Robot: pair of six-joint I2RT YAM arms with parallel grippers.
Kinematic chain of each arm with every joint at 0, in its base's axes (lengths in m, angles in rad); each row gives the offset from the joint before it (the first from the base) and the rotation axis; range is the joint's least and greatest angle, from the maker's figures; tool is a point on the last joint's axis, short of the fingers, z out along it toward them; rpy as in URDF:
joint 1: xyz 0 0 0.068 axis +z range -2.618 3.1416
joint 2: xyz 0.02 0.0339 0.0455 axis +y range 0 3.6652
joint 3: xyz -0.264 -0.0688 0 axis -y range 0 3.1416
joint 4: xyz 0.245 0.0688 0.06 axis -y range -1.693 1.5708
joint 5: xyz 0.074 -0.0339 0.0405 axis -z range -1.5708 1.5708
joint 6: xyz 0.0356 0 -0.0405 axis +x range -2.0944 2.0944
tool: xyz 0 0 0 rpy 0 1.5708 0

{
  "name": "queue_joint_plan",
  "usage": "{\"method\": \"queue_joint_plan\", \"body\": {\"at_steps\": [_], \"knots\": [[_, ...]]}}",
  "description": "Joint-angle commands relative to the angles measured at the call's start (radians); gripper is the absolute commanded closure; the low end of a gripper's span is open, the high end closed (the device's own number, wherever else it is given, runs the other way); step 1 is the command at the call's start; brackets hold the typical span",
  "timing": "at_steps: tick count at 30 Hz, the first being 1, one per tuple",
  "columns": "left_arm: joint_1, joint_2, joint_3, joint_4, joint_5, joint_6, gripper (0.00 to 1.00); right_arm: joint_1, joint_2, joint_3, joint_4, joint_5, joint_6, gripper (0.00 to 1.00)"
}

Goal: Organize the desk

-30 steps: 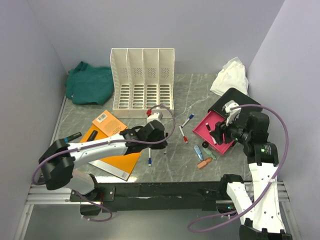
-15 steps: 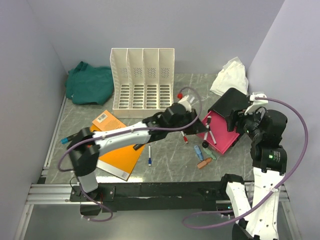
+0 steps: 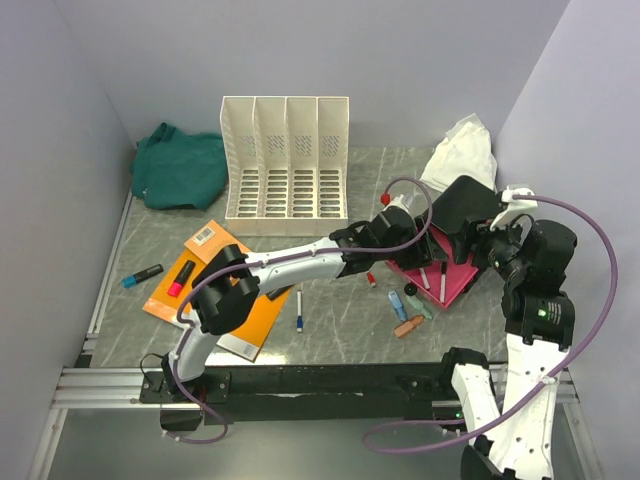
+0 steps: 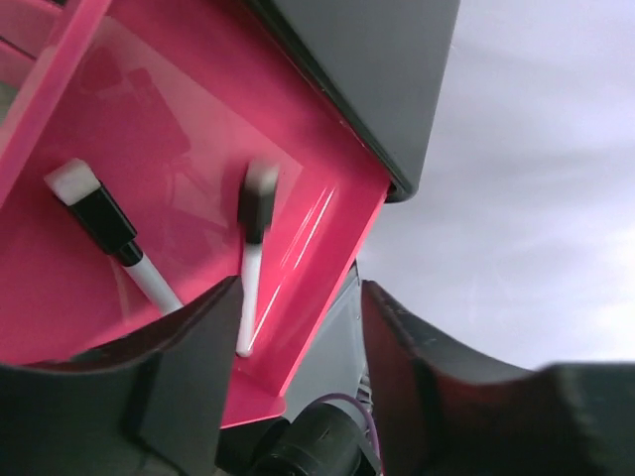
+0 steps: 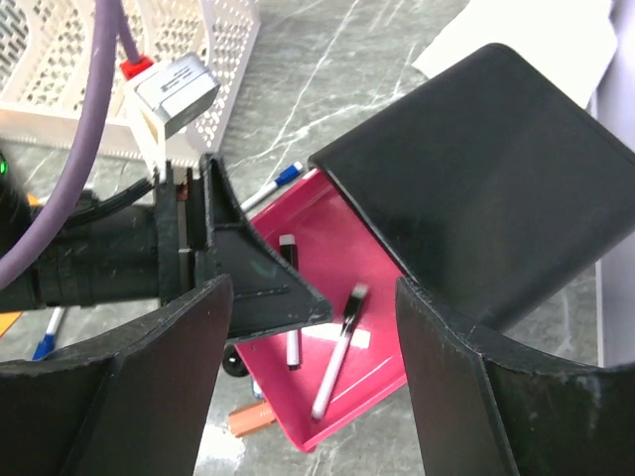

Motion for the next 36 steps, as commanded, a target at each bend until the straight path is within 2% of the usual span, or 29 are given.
{"method": "queue_joint_plan", "body": {"at_steps": [1, 5, 7, 11, 12, 16, 18, 19, 22, 29, 36], "knots": [[-0.006, -0.052, 0.053, -0.009, -0.033, -0.001, 0.40, -0.006, 0.022, 0.058, -0.027, -0.067, -0.037, 0.27], [-0.007, -0.113, 0.003, -0.009, -0.058, 0.054, 0.37, -0.006, 0.046, 0.078, -0.084, -0.178, -0.111, 0.27], [-0.003, -0.188, -0.037, -0.009, -0.075, 0.126, 0.32, -0.005, 0.057, 0.100, -0.122, -0.236, -0.137, 0.27], [0.010, -0.369, -0.244, 0.002, -0.195, 0.245, 0.23, -0.005, 0.112, 0.139, -0.174, -0.325, -0.207, 0.26], [0.019, -0.455, -0.290, 0.000, -0.226, 0.275, 0.19, -0.003, 0.123, 0.155, -0.183, -0.341, -0.217, 0.26], [0.045, -0.673, -0.578, -0.003, -0.343, 0.328, 0.09, 0.044, 0.195, 0.196, -0.232, -0.385, -0.273, 0.26], [0.065, -0.785, -0.656, -0.030, -0.405, 0.347, 0.04, 0.108, 0.235, 0.213, -0.228, -0.314, -0.270, 0.26], [0.070, -0.817, -0.725, -0.053, -0.430, 0.356, 0.03, 0.206, 0.247, 0.219, -0.211, -0.272, -0.260, 0.26], [0.080, -0.938, -0.845, -0.154, -0.525, 0.355, 0.01, 0.382, 0.308, 0.239, -0.182, -0.151, -0.251, 0.25], [0.085, -1.220, -1.068, -0.334, -0.613, 0.240, 0.01, 0.616, 0.578, 0.345, -0.208, -0.109, -0.254, 0.24], [0.086, -1.386, -1.244, -0.345, -0.587, 0.063, 0.03, 0.789, 0.775, 0.391, -0.148, -0.025, -0.197, 0.24]]}}
